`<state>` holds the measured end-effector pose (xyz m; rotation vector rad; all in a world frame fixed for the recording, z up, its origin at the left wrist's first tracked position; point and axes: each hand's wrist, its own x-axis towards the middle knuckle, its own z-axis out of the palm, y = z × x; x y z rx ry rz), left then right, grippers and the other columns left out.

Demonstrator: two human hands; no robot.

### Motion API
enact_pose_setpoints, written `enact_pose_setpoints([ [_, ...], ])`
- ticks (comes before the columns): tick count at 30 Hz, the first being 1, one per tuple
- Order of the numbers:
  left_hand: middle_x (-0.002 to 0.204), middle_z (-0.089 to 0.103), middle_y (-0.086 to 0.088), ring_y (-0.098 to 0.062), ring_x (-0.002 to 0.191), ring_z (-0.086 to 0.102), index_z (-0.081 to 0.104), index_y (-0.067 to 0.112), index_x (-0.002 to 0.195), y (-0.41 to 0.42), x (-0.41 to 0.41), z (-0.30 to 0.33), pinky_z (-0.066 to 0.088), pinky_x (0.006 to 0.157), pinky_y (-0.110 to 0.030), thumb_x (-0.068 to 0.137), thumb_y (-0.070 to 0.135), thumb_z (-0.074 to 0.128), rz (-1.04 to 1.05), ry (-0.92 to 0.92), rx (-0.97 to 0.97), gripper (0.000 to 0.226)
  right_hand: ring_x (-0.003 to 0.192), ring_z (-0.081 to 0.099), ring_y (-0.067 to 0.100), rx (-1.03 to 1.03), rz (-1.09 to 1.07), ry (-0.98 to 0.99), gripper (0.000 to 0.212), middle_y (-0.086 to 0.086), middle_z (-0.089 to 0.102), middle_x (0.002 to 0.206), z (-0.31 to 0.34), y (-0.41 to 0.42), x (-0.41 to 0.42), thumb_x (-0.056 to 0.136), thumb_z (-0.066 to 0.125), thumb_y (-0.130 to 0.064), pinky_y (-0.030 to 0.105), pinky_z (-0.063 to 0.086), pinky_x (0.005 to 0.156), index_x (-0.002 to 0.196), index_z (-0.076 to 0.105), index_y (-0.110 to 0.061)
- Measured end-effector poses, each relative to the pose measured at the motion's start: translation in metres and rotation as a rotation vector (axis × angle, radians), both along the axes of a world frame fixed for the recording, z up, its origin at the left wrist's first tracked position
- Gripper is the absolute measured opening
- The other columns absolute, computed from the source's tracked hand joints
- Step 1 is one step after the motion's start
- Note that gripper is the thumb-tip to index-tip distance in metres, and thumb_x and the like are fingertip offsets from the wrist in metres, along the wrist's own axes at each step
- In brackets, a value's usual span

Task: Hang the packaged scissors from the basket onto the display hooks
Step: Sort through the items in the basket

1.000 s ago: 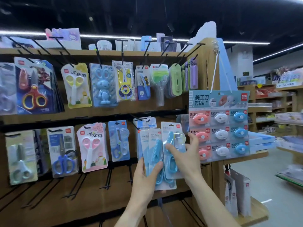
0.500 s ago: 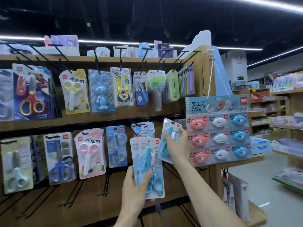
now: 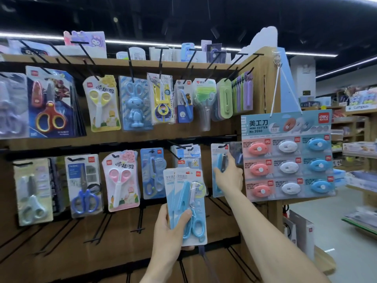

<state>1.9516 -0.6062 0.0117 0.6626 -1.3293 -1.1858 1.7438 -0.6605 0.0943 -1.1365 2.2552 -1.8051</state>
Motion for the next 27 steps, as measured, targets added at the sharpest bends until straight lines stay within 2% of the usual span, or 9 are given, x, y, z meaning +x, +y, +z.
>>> enact_pose_setpoints([
  [1, 0.106, 0.08, 0.01, -0.011, 0.096, 0.078, 0.067, 0.026, 0.121, 0.002, 0.0, 0.001, 0.061, 0.07, -0.025, 0.093, 0.021, 0.078, -0.007, 0.008, 0.003, 0.031, 0.129, 0.052, 0.039, -0.008, 0.013, 0.003, 0.077, 0.021, 0.051, 0.143, -0.001, 0.004, 0.001, 0.098, 0.066, -0.034, 0.049, 0.046, 0.108, 0.161, 0.023, -0.04],
  [3, 0.105, 0.08, 0.01, -0.011, 0.096, 0.078, 0.066, 0.025, 0.121, 0.005, -0.001, 0.002, 0.061, 0.069, -0.023, 0.094, 0.021, 0.078, -0.024, 0.019, 0.016, 0.03, 0.131, 0.053, 0.035, -0.069, 0.033, 0.034, 0.071, 0.016, 0.051, 0.146, -0.005, 0.019, 0.01, 0.099, 0.067, -0.028, 0.045, 0.046, 0.106, 0.16, 0.031, -0.033],
  [6, 0.107, 0.08, 0.008, -0.016, 0.096, 0.079, 0.065, 0.027, 0.123, 0.009, -0.001, 0.002, 0.065, 0.069, -0.034, 0.094, 0.023, 0.078, -0.044, 0.036, 0.032, 0.032, 0.123, 0.059, 0.017, -0.283, 0.124, 0.049, 0.045, -0.001, 0.06, 0.135, -0.024, 0.057, 0.039, 0.098, 0.069, -0.033, 0.032, 0.051, 0.096, 0.14, 0.053, -0.034],
  [8, 0.109, 0.08, 0.005, -0.022, 0.095, 0.079, 0.065, 0.027, 0.124, 0.011, -0.001, 0.002, 0.065, 0.065, -0.041, 0.094, 0.024, 0.078, -0.07, 0.045, 0.039, 0.033, 0.111, 0.064, 0.008, -0.341, 0.281, -0.013, 0.04, -0.012, 0.064, 0.122, -0.043, 0.084, 0.066, 0.09, 0.076, -0.047, 0.029, 0.056, 0.088, 0.125, 0.056, -0.043],
  [11, 0.118, 0.078, 0.002, -0.022, 0.106, 0.077, 0.062, 0.025, 0.13, 0.015, 0.0, -0.002, 0.064, 0.079, -0.039, 0.095, 0.022, 0.076, -0.128, 0.039, 0.013, 0.038, 0.111, 0.064, 0.006, -0.264, 0.371, 0.01, 0.078, -0.015, 0.063, 0.124, -0.062, 0.1, 0.095, 0.064, 0.083, -0.067, 0.038, 0.058, 0.091, 0.129, 0.044, -0.05],
  [14, 0.125, 0.076, 0.002, -0.015, 0.115, 0.074, 0.06, 0.024, 0.131, 0.016, 0.004, -0.009, 0.062, 0.087, -0.031, 0.095, 0.011, 0.076, -0.143, -0.009, -0.037, 0.042, 0.123, 0.053, 0.006, -0.23, 0.353, 0.051, 0.103, -0.012, 0.048, 0.137, -0.066, 0.1, 0.109, 0.06, 0.091, -0.061, 0.037, 0.053, 0.102, 0.142, 0.032, -0.04],
  [19, 0.131, 0.072, 0.004, -0.015, 0.123, 0.07, 0.055, 0.026, 0.14, 0.016, 0.011, -0.013, 0.06, 0.094, -0.032, 0.096, 0.016, 0.074, -0.23, -0.033, -0.068, 0.048, 0.123, 0.051, 0.008, -0.284, 0.323, 0.039, 0.097, -0.009, 0.043, 0.135, -0.072, 0.1, 0.106, 0.068, 0.095, -0.036, 0.03, 0.053, 0.097, 0.139, 0.029, -0.035],
  [23, 0.136, 0.071, 0.005, -0.016, 0.128, 0.066, 0.054, 0.029, 0.143, 0.018, 0.017, -0.011, 0.057, 0.103, -0.038, 0.099, 0.024, 0.064, -0.311, 0.029, -0.012, 0.045, 0.127, 0.053, 0.009, -0.317, 0.375, 0.016, 0.091, -0.011, 0.047, 0.14, -0.073, 0.102, 0.102, 0.071, 0.093, -0.04, 0.04, 0.057, 0.098, 0.136, 0.03, -0.042],
  [27, 0.139, 0.069, 0.002, -0.021, 0.129, 0.066, 0.053, 0.033, 0.144, 0.019, 0.02, -0.01, 0.053, 0.107, -0.053, 0.102, 0.023, 0.061, -0.383, 0.062, 0.056, 0.044, 0.126, 0.056, 0.007, -0.344, 0.41, 0.006, 0.088, -0.011, 0.051, 0.137, -0.073, 0.103, 0.102, 0.073, 0.092, -0.043, 0.039, 0.059, 0.096, 0.136, 0.03, -0.047],
])
